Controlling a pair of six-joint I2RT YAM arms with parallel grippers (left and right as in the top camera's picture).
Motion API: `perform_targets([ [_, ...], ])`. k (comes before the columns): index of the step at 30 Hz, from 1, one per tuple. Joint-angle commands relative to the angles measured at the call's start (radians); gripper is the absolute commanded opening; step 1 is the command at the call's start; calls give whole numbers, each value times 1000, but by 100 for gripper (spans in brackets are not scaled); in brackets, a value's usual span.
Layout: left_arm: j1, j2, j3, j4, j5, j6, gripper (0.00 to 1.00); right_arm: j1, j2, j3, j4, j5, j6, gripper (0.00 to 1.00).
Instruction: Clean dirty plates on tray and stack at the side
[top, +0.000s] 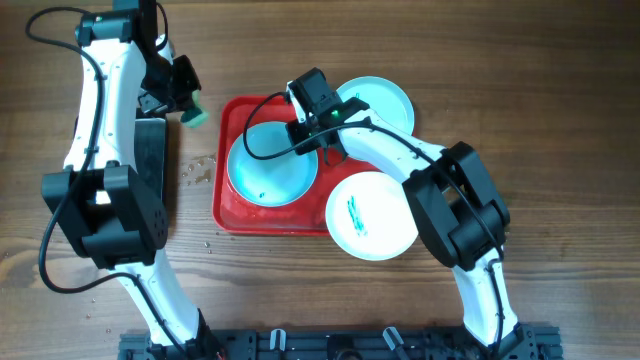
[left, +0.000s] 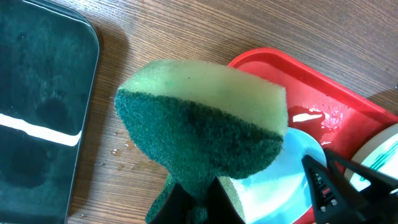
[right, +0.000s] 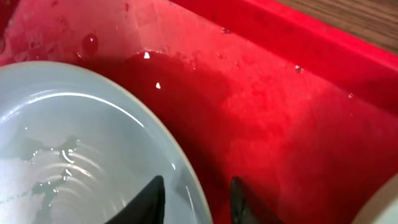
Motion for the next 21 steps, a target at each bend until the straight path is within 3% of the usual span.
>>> perform_targets([
  [1,-5,-17,23,0,13,-17,4,-6,20,46,-72,14,169,4],
  [3,-26,-17,23,0,12,-24,4,-6,20,46,-151,31,411,4],
  [6,-69,-16,-1,26,11,-32,4,10,20,45,-202,132,554,4],
  [12,-186,-16,-222,220,-47,-45,4,15,21,42,-210,114,506,4],
  [15,-241,-16,-362,368,-95,13,4,13,23,42,-203,103,489,4],
  [18,-262,-16,-515,505,-233,19,4,13,23,42,-196,95,467,4],
  [21,-262,-16,-563,507,-235,42,4,13,23,42,-190,96,467,4],
])
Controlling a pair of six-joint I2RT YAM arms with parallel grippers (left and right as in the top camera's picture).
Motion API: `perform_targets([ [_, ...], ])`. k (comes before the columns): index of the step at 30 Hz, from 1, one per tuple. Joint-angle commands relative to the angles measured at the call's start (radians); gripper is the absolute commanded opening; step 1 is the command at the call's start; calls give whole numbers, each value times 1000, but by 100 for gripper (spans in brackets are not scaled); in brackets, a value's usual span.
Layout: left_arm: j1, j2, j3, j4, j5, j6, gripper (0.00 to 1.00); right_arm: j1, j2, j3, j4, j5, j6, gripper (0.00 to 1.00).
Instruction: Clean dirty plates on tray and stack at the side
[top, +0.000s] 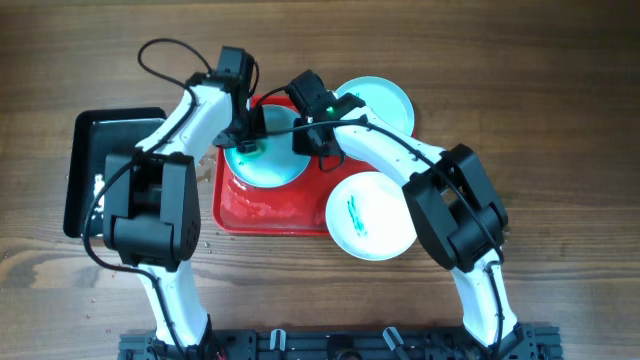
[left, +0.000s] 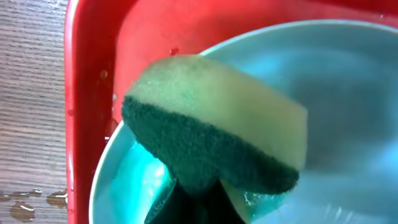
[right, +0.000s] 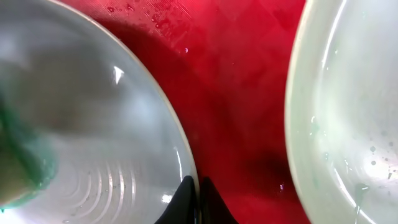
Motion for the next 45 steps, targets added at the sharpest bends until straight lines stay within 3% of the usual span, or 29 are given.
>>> perform_targets([
  [1,2,-4,-54,-47,-70,37,4,-5,23,-6,1,19,-15,4],
  [5,2,-4,-54,-174,220,390,4,-5,23,-6,4,19,-22,4],
  [8,2,-4,-54,-158,340,499,4,-5,23,-6,8,19,-22,4],
  [10,2,-4,-54,-81,329,456,4,-5,23,-6,8,19,-22,4],
  [13,2,-4,-54,72,91,205,4,-5,23,-6,8,18,-34,4],
  [19,2,-4,-54,222,-292,-95,4,-5,23,-6,11,11,-38,4],
  [21,2,-4,-54,197,-263,-111,4,-5,23,-6,13,11,-40,4],
  [23,0,-4,-54,127,-129,-86,4,-5,23,-6,15,10,-40,4],
  [25,0,-4,-54,41,118,19,4,-5,23,-6,15,-2,-41,4],
  [26,0,-5,-54,-15,320,114,4,-5,23,-6,16,-5,-41,4],
  [29,0,-5,-52,-52,587,268,4,-5,23,-6,16,-20,-42,4],
  [31,7,-5,-31,-19,589,258,4,-5,23,-6,16,-31,-61,4],
  [33,37,-5,42,-23,533,171,4,-5,23,-6,13,-53,-67,5],
  [35,90,-10,188,-95,345,55,4,-5,22,-5,13,-69,-75,4],
  [37,139,-22,327,-197,229,46,4,-6,6,5,11,-76,-113,4],
  [39,175,-36,412,-275,206,42,4,-3,-51,8,-3,-32,-156,4],
  [42,207,-55,420,-316,205,-3,4,21,-143,8,-67,167,-187,4],
  [45,214,-55,418,-333,205,-3,4,125,-239,8,-122,629,-277,4],
])
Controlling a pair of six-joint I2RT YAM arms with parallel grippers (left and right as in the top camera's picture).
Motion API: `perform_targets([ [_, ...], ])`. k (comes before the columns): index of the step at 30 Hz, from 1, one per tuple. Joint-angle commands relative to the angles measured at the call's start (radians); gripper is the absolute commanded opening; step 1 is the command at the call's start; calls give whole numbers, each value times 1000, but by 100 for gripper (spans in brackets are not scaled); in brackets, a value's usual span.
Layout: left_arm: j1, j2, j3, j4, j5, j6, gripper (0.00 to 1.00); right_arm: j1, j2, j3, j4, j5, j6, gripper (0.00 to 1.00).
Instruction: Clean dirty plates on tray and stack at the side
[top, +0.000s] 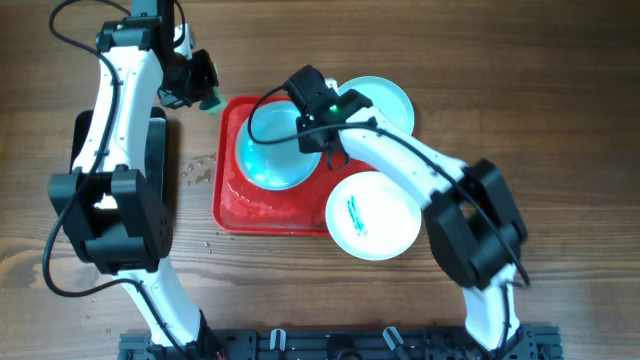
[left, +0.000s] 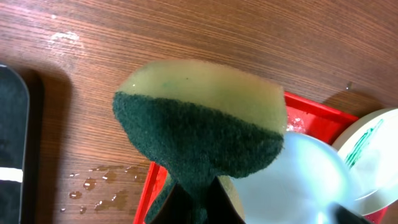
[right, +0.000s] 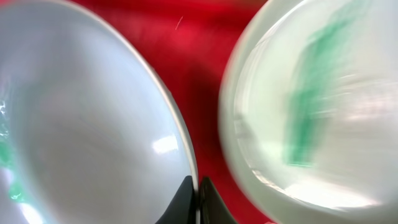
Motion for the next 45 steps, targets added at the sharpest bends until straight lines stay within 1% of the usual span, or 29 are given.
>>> perform_targets([
  [1,5,-24,10,-1,-14,-21,4,125,-87,11,-16,546,-120,4],
  [2,5,-24,10,-1,-14,-21,4,157,-87,11,-20,648,-137,4],
  [3,5,-24,10,-2,-14,-21,4,207,-87,10,-34,791,-136,4],
  [4,5,-24,10,-2,-14,-21,4,241,-87,10,-39,882,-137,4],
  [6,5,-24,10,-2,-14,-21,4,310,-87,10,-39,1022,-160,4],
  [8,5,-24,10,-2,-14,-21,4,353,-87,10,-39,1117,-172,4],
  [10,5,-24,10,-2,-14,-21,4,391,-87,10,-31,1268,-216,4],
  [11,5,-24,10,-2,-14,-21,4,404,-87,11,-26,1291,-262,4],
  [13,5,-24,10,-2,-14,-21,4,417,-87,11,-4,1291,-317,4],
  [19,5,-24,10,-4,-14,-21,4,420,-88,11,-4,1289,-314,4],
  [20,5,-24,10,-5,-18,-21,4,420,-87,10,-6,1228,-312,4],
  [21,5,-24,10,-5,-27,-21,4,417,-87,10,-17,1120,-319,4],
  [22,5,-24,10,-6,-45,-21,4,409,-89,10,-43,966,-319,4],
  [23,4,-24,10,-6,-51,-21,4,386,-94,10,-86,768,-309,4],
  [24,4,-24,10,-7,-51,-21,4,364,-108,10,-112,657,-275,4],
  [25,4,-24,10,-9,-51,-21,4,321,-145,10,-144,511,-215,4],
  [28,4,-24,10,-10,-51,-21,4,112,-319,10,-136,33,-214,4],
  [29,4,-24,10,-16,-51,-24,4,-33,-384,10,-148,-168,-215,4],
  [30,4,-24,10,-17,-51,-27,4,-95,-401,10,-159,-234,-222,4],
  [32,4,-24,10,-16,-51,-54,4,-290,-419,10,-228,-357,-240,4],
  [34,4,-24,10,-17,-51,-54,4,-449,-419,-10,-265,-401,-240,4],
  [36,4,-24,10,-17,-51,-54,4,-592,-416,-53,-278,-337,-240,4],
  [38,4,-24,10,-17,-51,-54,4,-737,-416,-133,-256,-252,-211,4],
  [42,4,-24,10,-24,-51,-54,4,-953,-415,-336,-142,-250,-151,4],
  [45,4,-24,10,-38,-51,-54,4,-1030,-415,-505,7,-252,-148,4],
])
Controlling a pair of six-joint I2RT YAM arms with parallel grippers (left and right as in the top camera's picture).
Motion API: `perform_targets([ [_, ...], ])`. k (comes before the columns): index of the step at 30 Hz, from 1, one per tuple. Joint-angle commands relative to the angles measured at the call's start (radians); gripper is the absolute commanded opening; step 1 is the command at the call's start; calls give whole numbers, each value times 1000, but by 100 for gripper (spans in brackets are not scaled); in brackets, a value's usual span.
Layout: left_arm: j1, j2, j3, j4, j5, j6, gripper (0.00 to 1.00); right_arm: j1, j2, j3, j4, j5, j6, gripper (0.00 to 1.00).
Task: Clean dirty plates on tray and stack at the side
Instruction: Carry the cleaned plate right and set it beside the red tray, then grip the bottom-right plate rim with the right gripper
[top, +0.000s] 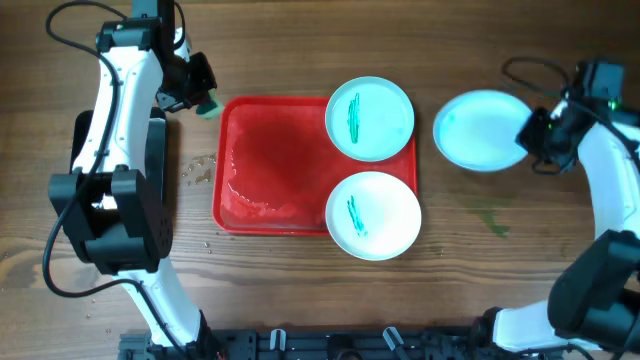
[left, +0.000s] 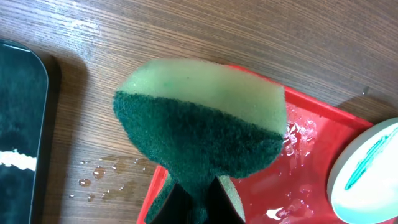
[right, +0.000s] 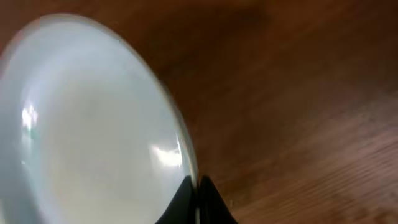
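A red tray (top: 270, 165) lies mid-table, wet and bare on its left half. Two white plates with green smears sit at its right: one at the top (top: 369, 118), one at the bottom (top: 372, 215). My right gripper (top: 533, 131) is shut on the rim of a clean white plate (top: 480, 130), held over the bare wood right of the tray; the plate (right: 87, 124) fills the right wrist view. My left gripper (top: 203, 100) is shut on a green-and-yellow sponge (left: 199, 134) above the tray's top left corner.
A black tray (top: 150, 170) lies under the left arm at the left. Water drops (top: 197, 170) dot the wood between it and the red tray. A faint green mark (top: 490, 215) shows on the wood below the held plate.
My right gripper has carried the clean plate from the tray's left half to the wood right of the tray. The left gripper stays at the tray's top left corner with the sponge.
First the sponge hung left of the tray while my right gripper stood open at the plate's rim. Then the sponge was on that plate, right gripper shut on the rim. Later the sponge was withdrawn. Now the plate is off the tray, at the right.
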Motion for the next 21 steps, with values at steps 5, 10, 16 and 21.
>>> perform_targets([
  [5,-2,-23,10,-12,-9,-13,4,-26,-2,-365,370,-53,22,17],
  [10,-26,-23,10,13,-10,-13,4,-26,-26,-255,199,-289,-15,38],
  [16,-35,-23,10,18,-10,-13,4,99,-151,-160,-72,-339,-52,49],
  [21,-38,-23,10,18,-9,-13,4,291,-147,-262,-84,-339,-90,50],
])
